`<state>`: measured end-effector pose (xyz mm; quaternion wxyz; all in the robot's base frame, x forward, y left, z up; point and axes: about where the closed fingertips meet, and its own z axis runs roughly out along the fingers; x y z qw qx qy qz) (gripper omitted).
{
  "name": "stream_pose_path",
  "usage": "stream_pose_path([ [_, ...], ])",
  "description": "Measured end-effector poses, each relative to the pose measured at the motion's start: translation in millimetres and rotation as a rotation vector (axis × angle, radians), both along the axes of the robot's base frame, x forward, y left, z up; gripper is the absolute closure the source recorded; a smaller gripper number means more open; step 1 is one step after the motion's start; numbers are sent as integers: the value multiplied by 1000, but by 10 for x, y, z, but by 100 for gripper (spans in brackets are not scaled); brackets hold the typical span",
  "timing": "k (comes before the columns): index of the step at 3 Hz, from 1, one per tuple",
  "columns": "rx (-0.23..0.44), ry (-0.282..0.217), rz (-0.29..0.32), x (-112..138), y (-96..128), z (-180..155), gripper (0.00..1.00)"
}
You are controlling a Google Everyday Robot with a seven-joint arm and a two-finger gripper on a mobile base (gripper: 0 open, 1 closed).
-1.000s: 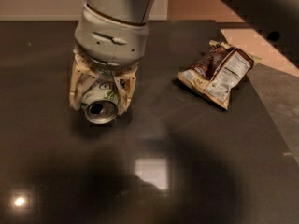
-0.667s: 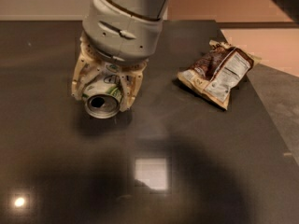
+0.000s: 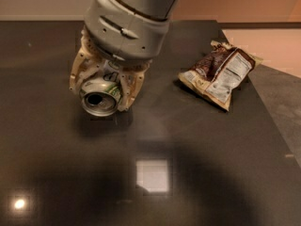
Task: Place 7up can upright
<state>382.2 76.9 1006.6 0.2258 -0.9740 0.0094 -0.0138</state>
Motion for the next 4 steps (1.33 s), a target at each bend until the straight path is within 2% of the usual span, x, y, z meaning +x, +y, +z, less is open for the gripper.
stream_pose_path([
  [1, 50, 10, -138, -36, -73, 39, 100],
  [2, 110, 31, -310, -89, -198, 63, 100],
  [3, 190, 67, -459, -131, -361, -13, 100],
  [4, 267, 109, -570, -146, -542, -173, 100],
])
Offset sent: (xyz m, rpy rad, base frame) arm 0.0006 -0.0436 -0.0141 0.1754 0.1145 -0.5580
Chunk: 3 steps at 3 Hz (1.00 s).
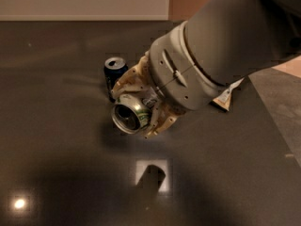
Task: Place 7up can upright
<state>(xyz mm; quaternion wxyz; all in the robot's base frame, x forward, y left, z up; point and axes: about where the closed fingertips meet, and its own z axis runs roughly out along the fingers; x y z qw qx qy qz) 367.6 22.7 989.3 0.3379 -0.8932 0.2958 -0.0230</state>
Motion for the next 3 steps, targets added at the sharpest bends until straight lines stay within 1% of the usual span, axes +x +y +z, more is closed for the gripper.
stream_pose_path([
  [1, 64, 8, -71, -15, -153, -92, 100],
  [2, 64, 7, -71, -15, -153, -91, 100],
  [3, 134, 63, -68, 21, -164, -101, 100],
])
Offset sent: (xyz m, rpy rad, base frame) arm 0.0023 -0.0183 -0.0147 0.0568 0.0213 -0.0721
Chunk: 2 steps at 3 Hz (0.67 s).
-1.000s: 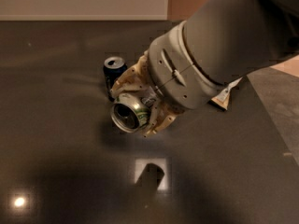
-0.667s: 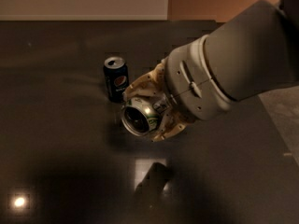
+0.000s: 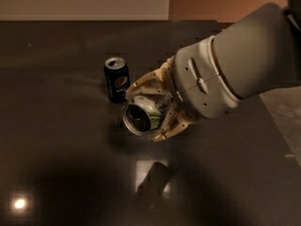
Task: Place 7up can upright
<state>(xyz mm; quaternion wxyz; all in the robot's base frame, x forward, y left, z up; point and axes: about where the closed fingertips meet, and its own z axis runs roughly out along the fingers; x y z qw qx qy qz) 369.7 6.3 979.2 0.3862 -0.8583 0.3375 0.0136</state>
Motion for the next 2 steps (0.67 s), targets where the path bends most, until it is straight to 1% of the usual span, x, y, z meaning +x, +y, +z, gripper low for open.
stream_pose_path([
  [1, 122, 112, 15, 120, -34, -37, 100],
  [2, 206, 213, 33, 263, -39, -47, 100],
])
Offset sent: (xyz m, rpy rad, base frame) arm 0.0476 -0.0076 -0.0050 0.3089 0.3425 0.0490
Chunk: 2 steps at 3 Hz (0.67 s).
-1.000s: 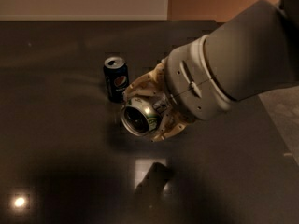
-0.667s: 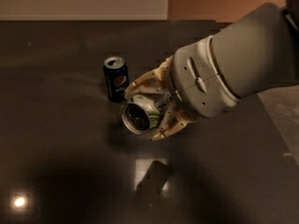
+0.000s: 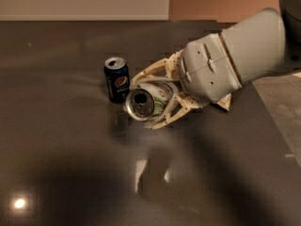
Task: Place 7up can upright
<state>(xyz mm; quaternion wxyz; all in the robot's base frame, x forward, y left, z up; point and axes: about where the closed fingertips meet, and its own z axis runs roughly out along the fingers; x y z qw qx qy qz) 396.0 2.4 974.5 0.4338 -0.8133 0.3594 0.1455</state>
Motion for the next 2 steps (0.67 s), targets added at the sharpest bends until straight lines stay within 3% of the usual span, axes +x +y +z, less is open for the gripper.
stream_pose_path([
  [1, 70, 102, 13, 78, 36, -13, 100],
  [2, 147, 203, -31, 104, 91, -9, 100],
])
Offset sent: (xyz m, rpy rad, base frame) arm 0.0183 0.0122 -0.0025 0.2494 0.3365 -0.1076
